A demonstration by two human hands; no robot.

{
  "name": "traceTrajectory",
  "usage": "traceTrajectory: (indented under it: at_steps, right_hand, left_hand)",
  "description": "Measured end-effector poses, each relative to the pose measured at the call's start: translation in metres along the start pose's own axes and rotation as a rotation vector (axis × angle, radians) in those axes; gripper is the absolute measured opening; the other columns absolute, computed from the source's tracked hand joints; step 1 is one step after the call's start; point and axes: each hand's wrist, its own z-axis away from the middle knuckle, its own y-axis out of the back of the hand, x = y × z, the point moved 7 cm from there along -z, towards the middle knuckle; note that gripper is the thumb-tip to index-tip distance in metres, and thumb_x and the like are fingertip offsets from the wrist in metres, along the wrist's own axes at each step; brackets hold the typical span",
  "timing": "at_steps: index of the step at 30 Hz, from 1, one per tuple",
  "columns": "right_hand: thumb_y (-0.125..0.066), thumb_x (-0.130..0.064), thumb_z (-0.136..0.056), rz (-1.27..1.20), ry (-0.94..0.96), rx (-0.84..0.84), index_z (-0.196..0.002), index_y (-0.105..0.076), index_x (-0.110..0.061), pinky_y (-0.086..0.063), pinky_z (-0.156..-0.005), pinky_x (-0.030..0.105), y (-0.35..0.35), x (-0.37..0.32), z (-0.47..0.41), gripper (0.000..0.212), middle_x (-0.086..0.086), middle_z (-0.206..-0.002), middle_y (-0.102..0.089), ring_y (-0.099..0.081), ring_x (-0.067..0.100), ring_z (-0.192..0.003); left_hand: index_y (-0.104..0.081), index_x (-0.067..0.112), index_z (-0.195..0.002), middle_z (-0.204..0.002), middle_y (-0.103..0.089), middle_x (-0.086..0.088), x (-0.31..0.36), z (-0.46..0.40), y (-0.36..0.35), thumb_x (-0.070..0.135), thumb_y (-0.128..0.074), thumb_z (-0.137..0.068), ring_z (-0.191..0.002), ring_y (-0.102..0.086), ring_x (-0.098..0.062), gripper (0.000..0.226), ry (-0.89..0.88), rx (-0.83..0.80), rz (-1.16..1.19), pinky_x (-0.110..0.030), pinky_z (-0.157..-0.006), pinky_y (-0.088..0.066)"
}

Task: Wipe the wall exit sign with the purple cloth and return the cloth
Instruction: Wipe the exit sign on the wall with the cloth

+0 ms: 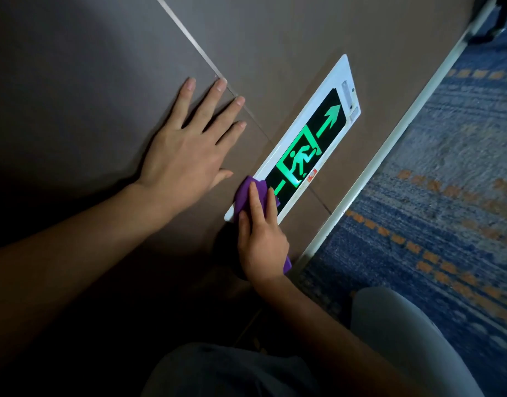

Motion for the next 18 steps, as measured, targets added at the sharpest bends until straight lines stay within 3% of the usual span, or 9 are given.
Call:
traceTrajectory:
  at_steps: [5,10,18]
  right_hand:
    - [-0.045,-0.042,-0.105,0.009,0.048,-0.018,-0.155,-0.034,-0.041,-0.053,-0.062,0.038,0.007,0.002,-0.009,0.051,0.004,-0.165,-0.031,-0.069,0.036,-0.100]
    - [-0.044,-0.038,-0.106,-0.010,0.050,0.076,-0.154,-0.037,-0.038,-0.052,-0.069,0.036,0.032,0.010,-0.055,0.048,0.003,-0.162,-0.036,-0.064,0.032,-0.113]
    - [-0.045,-0.037,-0.106,-0.022,0.015,0.111,-0.154,-0.040,-0.034,-0.049,-0.065,0.033,0.027,0.013,-0.049,0.049,0.002,-0.158,-0.040,-0.064,0.030,-0.112]
  left_hand:
    - [-0.013,0.017,-0.169,-0.177,0.002,-0.014,0.000,0.003,0.001,0.076,-0.033,-0.097,-0.163,0.001,-0.044,0.095,-0.002,-0.028,0.038,-0.065,-0.127,-0.002]
    - [-0.016,0.016,-0.169,-0.177,0.001,-0.016,-0.001,0.003,0.000,0.071,-0.041,-0.098,-0.163,0.000,-0.045,0.093,-0.020,-0.026,0.078,-0.067,-0.127,-0.004]
    - [-0.024,0.014,-0.167,-0.177,-0.007,-0.016,-0.001,0.003,-0.003,0.068,-0.044,-0.099,-0.162,-0.005,-0.046,0.090,-0.007,0.019,0.069,-0.067,-0.126,-0.004]
